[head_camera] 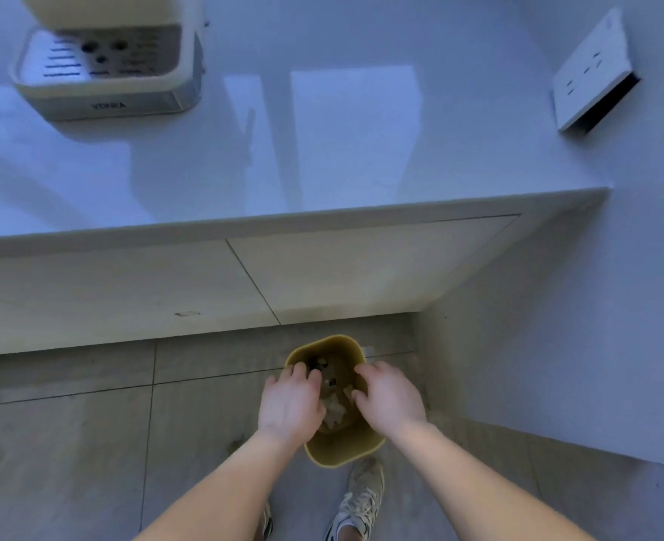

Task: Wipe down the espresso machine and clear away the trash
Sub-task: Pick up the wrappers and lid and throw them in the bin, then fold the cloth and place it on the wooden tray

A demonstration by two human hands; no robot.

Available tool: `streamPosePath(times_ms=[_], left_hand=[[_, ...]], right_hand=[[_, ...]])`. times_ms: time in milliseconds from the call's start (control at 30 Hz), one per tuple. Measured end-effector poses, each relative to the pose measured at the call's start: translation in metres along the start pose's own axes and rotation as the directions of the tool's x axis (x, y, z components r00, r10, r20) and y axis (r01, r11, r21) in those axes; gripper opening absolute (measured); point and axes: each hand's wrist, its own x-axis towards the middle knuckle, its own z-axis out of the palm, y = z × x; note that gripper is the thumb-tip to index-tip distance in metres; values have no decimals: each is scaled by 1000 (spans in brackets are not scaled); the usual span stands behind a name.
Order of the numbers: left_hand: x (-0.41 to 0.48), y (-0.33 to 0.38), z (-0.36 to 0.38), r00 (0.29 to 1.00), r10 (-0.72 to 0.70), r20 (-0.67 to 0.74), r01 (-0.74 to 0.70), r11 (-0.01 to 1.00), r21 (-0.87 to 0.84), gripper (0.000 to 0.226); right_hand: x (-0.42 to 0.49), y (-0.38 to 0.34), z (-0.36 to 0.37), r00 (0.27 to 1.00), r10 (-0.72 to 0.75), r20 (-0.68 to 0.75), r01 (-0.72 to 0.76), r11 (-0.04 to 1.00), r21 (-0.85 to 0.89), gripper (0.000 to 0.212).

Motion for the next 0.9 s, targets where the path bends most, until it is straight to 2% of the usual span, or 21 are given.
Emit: streamPosePath(times_ms=[133,500,700,900], left_hand=[[-31,2,-46,999,-40,2,40,999,-1,34],[-107,-31,-192,959,-208,-194,219,975,36,49],[-137,-53,-239,915,-290,-279,308,951,20,45],[-155,-87,-267,890,-311,-334,336,942,17,45]], right_hand=[[-23,-21,-46,998,-39,-42,38,998,-44,42],[-45,-105,-162,963,-238,-126,228,969,-91,53],[-46,-149,-192,940,-322,-111,307,943,-130,50],[-48,-198,-210,928,-362,-87,341,921,-187,51]])
